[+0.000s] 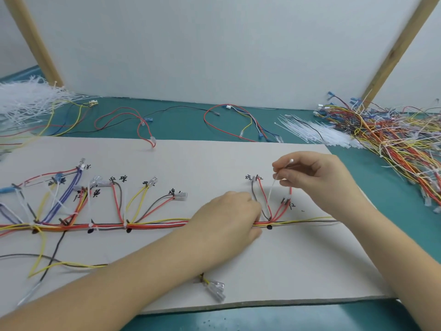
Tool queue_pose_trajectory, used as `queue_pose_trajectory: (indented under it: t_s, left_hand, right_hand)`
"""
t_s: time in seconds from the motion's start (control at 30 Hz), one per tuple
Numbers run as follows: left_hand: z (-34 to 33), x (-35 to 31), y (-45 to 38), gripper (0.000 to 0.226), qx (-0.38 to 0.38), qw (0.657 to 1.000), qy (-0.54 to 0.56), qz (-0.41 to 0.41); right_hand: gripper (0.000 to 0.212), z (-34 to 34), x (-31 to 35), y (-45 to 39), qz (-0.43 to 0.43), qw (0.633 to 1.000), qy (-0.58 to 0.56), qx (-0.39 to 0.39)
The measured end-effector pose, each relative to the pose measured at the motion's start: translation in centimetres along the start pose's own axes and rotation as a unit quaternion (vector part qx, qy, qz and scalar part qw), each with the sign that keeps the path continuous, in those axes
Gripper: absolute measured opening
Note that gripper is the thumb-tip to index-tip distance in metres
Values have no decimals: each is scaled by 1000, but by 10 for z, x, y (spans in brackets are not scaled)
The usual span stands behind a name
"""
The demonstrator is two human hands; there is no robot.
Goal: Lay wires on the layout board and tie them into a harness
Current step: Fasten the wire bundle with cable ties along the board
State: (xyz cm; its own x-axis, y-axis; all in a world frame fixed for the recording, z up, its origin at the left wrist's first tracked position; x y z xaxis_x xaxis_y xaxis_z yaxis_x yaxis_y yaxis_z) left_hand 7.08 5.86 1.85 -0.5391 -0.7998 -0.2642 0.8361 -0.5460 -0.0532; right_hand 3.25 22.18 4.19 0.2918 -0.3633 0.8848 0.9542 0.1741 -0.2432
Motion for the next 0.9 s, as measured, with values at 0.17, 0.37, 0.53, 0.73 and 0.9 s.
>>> queue_pose_trajectory:
  t_s: [0.17, 0.37, 0.53, 0.73, 0.9]
  left_hand:
    - [-7, -1, -2, 7, -44, 998, 32, 10]
    - [-10, 3, -1, 9, -70, 996, 62, 1]
    - [-12, 5, -1, 13, -74, 995, 71, -4]
    - [-7, -1, 3, 13, -88, 996, 25, -23]
    - [-2, -25, 1, 15, -168, 953, -125, -219]
  right_hand:
    - [35, -2, 2, 2, 17, 998, 66, -17]
    - [28, -17, -1, 8, -18, 988, 90, 125]
    - [24, -18, -4, 9, -52, 986, 64, 142]
    - [22, -13, -2, 7, -50, 986, 82, 133]
    - [22, -14, -2, 8, -62, 985, 58, 149]
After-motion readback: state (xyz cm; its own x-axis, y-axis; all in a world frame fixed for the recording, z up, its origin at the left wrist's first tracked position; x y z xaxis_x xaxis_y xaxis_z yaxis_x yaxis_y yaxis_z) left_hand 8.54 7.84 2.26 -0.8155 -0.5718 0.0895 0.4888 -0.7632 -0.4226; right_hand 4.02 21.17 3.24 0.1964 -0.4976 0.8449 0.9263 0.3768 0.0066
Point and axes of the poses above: each hand's wrist, its own y-axis away from the middle knuckle, its own z-axis out of the back of the hand, x = y × z, the point moved 3 cm from there along -y, towards the middle knuckle, and after that the axes turned 1 degree about z, right-handed, at the moved point
